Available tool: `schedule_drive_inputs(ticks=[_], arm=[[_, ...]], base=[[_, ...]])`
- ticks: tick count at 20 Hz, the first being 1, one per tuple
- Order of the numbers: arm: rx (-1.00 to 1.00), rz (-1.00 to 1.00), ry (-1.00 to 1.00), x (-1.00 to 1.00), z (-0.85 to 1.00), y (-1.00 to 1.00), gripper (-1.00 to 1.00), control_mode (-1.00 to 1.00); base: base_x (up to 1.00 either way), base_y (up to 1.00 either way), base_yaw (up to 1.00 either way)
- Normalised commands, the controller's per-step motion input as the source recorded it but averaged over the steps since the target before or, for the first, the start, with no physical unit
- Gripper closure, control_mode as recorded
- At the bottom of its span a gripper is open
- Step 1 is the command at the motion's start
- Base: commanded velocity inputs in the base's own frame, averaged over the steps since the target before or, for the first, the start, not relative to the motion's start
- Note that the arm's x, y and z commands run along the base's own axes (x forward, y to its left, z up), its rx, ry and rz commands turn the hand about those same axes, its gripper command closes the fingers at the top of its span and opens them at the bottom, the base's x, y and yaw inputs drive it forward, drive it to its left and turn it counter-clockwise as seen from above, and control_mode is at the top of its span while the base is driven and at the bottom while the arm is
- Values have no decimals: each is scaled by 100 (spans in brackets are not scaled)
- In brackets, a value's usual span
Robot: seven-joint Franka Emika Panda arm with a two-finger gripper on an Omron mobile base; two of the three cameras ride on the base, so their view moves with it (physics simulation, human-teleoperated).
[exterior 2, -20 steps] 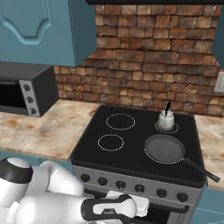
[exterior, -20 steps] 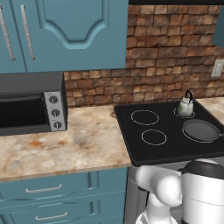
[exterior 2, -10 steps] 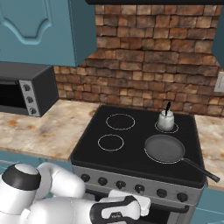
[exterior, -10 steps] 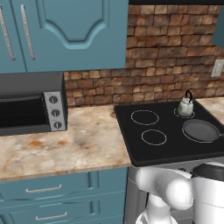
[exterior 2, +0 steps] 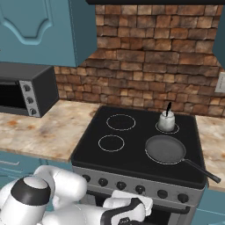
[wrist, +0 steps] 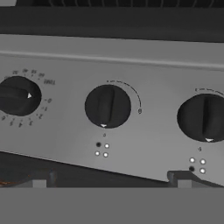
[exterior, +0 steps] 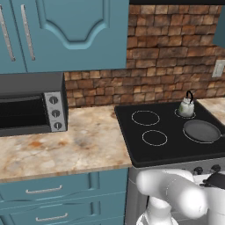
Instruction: Pick the pan from the cabinet and place it on the stove. Then turn on the stove burner for the pan.
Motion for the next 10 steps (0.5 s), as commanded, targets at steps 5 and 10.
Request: schedule_drive_inputs(ticks=[5,10], arm=[[0,0,-4,7,-14,-11,-100,-100],[0,0,-3,10,-12,0,-100,-100]], base=[[0,0,0],[0,0,0]])
